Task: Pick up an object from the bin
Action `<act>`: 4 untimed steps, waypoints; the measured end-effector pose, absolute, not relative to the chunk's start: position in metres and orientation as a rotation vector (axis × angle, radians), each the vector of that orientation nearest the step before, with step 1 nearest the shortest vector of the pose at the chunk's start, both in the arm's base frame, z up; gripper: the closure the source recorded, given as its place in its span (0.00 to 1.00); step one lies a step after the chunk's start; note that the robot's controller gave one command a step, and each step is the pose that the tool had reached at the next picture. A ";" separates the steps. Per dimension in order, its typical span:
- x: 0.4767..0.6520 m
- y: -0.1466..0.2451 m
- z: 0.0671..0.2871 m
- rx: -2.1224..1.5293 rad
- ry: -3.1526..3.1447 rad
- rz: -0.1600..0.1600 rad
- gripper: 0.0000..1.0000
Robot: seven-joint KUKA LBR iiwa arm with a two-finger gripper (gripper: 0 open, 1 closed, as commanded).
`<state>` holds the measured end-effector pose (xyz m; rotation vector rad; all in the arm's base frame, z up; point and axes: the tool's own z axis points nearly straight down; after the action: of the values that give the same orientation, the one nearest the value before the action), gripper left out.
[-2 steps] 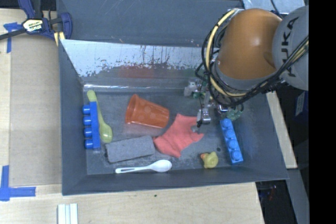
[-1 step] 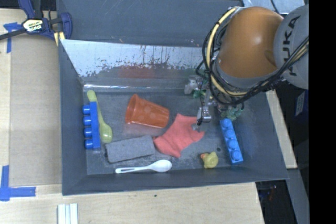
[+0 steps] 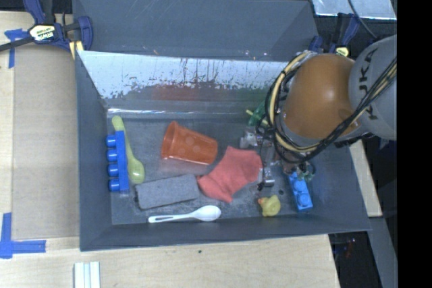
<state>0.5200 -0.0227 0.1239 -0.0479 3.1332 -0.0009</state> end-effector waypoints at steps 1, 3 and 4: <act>0.495 -0.018 0.092 -0.045 3.121 0.001 1.00; 0.503 -0.029 0.110 -0.047 3.119 0.000 1.00; 0.512 -0.011 0.139 -0.064 3.114 0.002 1.00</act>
Offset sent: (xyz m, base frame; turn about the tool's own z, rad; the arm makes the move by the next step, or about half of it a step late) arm 0.0000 0.0000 0.0000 0.0000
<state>0.5122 -0.0111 0.1385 -0.0638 3.1142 0.0024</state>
